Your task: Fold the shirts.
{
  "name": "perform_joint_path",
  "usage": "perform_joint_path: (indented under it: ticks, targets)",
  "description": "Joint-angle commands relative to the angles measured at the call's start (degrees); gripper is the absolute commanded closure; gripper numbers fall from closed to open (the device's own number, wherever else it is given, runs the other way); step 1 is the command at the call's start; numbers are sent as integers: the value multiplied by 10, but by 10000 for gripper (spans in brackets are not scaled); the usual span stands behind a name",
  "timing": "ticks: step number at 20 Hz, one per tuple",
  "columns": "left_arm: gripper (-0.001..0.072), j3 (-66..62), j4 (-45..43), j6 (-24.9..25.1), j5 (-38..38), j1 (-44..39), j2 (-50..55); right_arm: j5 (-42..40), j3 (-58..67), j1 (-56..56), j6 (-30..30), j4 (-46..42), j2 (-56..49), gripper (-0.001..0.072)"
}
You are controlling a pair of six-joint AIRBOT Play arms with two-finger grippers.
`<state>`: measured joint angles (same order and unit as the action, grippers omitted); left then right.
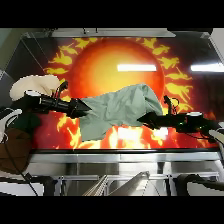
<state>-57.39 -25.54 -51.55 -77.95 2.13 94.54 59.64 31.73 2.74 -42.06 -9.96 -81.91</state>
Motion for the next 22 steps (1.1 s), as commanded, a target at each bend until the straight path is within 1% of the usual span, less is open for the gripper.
perform_joint_path:
  ticks: [1, 2, 3, 4, 7, 11, 13, 17, 19, 21, 22]
  targets:
    - [342, -19, -2, -6, -1, -16, 14, -5, 3, -13, 19, 31, -8, 624]
    - [654, -19, -2, -5, -4, -14, 13, -2, 3, -13, 18, 31, -8, 627]
    - [696, -19, -2, -4, -8, -10, 13, -2, 3, -13, 19, 31, -8, 664]
    - [696, -19, -2, -4, -18, -6, 13, -1, 3, -13, 18, 31, -8, 692]
    - [696, -19, 2, -4, -59, 16, 9, 19, 4, -13, 18, 31, -8, 692]
    - [696, -19, 3, -4, -62, 52, -58, 57, 21, -13, 18, 32, 23, 693]
    - [694, -19, 3, -7, -66, 71, -111, 58, 41, -13, 18, 34, 67, 693]
    - [687, -19, 3, -21, -81, 105, -215, 59, 97, -13, 13, 61, 187, 693]
    - [687, -19, 1, -21, -80, 114, -259, 47, 120, -13, -4, 61, 240, 693]
    - [688, -17, -6, -22, -69, 122, -290, 20, 122, -13, -22, 37, 268, 693]
    - [687, -17, -14, -32, -65, 129, -299, 14, 122, -13, -47, 5, 269, 693]
